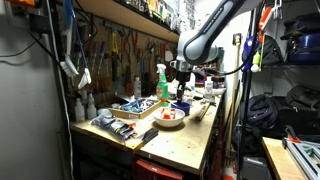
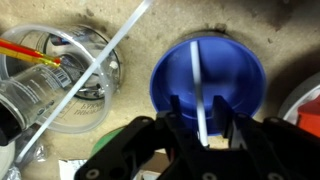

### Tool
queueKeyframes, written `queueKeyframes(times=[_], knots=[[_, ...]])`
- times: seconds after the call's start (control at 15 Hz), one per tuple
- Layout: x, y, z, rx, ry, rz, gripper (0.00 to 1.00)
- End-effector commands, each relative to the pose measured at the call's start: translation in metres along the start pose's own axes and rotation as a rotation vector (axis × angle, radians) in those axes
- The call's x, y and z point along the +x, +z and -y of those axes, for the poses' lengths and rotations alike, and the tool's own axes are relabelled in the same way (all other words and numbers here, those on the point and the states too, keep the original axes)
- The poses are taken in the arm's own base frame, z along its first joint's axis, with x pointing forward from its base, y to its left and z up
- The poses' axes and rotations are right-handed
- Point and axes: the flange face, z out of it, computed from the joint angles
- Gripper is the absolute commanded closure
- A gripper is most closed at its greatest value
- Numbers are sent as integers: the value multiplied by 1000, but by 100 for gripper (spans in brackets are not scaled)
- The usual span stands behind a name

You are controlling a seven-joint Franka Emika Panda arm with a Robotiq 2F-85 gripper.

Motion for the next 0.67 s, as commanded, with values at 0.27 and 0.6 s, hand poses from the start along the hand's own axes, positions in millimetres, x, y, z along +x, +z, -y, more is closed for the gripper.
queueKeyframes(times=[0.27, 0.6], knots=[[5, 9, 2, 52, 9, 81, 71], [17, 17, 11, 78, 20, 92, 67]])
